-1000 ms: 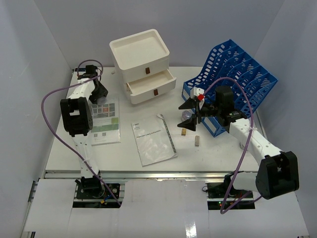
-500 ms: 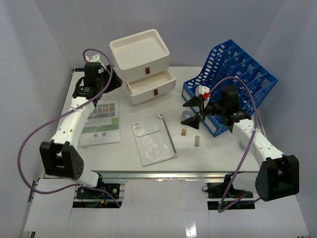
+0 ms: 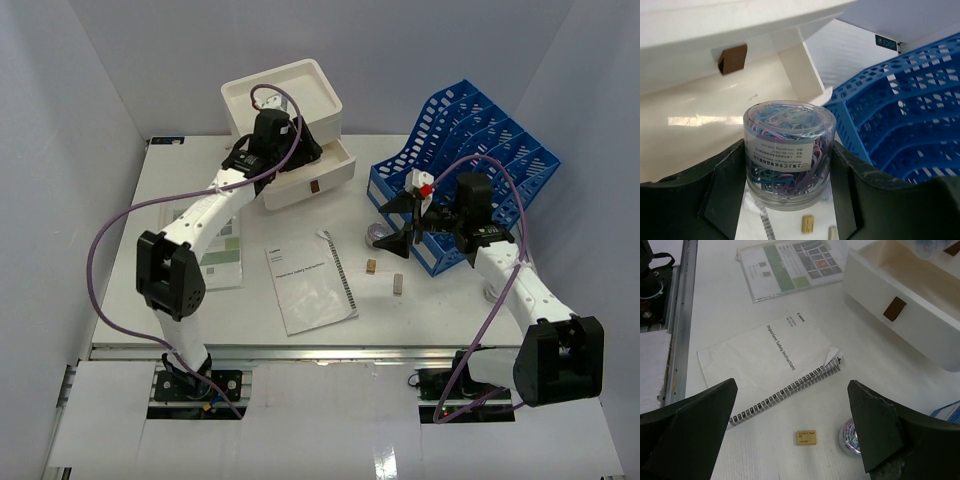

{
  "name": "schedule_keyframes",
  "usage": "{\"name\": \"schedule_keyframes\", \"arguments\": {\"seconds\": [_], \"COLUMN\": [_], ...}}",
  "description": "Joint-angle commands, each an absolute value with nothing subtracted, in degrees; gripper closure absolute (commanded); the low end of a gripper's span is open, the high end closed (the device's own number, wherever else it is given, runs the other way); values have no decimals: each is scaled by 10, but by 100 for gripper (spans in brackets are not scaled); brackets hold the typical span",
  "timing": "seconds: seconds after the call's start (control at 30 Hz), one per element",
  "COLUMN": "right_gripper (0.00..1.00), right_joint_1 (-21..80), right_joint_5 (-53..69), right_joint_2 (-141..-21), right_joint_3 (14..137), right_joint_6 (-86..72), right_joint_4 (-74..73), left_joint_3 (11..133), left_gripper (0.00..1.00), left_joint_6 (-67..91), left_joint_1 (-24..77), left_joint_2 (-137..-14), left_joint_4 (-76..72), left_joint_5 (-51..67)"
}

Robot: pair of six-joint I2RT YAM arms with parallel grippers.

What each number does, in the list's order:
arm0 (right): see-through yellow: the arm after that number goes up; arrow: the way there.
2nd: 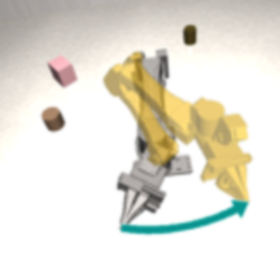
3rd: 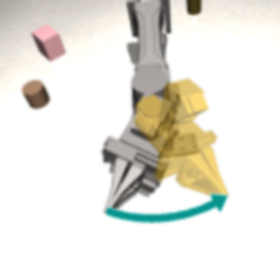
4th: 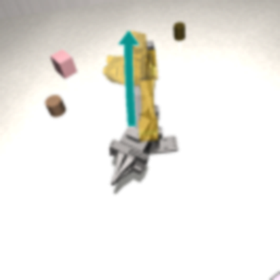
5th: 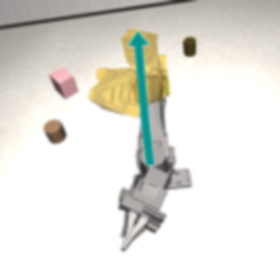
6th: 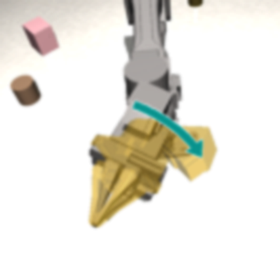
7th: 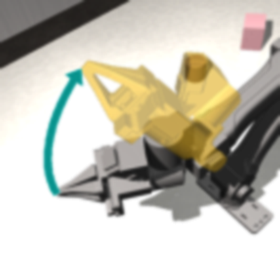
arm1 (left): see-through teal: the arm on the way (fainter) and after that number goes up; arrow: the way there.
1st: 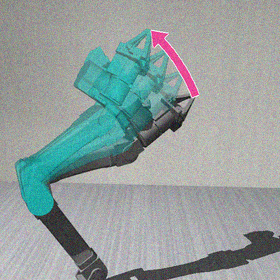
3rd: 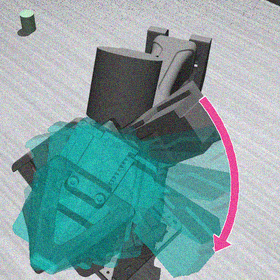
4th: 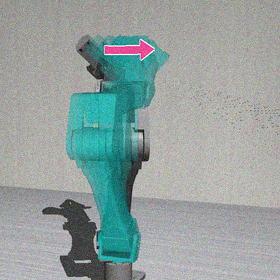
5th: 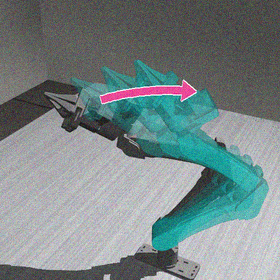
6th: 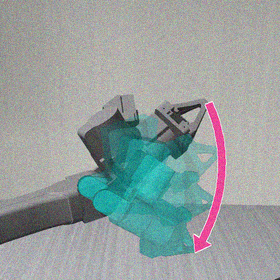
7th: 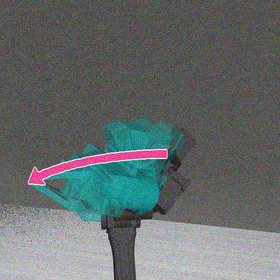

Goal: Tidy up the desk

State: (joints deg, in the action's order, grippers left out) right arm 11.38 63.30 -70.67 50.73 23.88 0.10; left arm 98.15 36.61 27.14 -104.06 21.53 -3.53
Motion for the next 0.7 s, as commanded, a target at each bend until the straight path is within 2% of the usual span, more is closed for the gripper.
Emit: {"name": "schedule_keyframes", "arguments": {"seconds": [0.0,0.17,0.37,0.43,0.57,0.67], "right_gripper": [2,2,2,2,2,2], "right_joint_1": [99,94,88,84,78,77], "right_joint_5": [657,663,663,666,671,671], "right_joint_2": [-689,-688,-686,-686,-689,-692], "right_joint_3": [502,502,500,501,502,503], "right_joint_6": [227,227,227,227,223,222], "right_joint_4": [26,26,25,25,24,23], "left_joint_3": [1094,1159,1218,1223,1227,1228], "left_gripper": [88,68,33,28,27,20], "left_joint_6": [399,408,414,414,410,407], "left_joint_1": [283,285,285,285,285,285], "left_joint_2": [-1096,-1158,-1207,-1212,-1212,-1212], "left_joint_4": [231,252,285,287,288,288], "left_joint_5": [-77,-91,-100,-99,-101,-105]}}
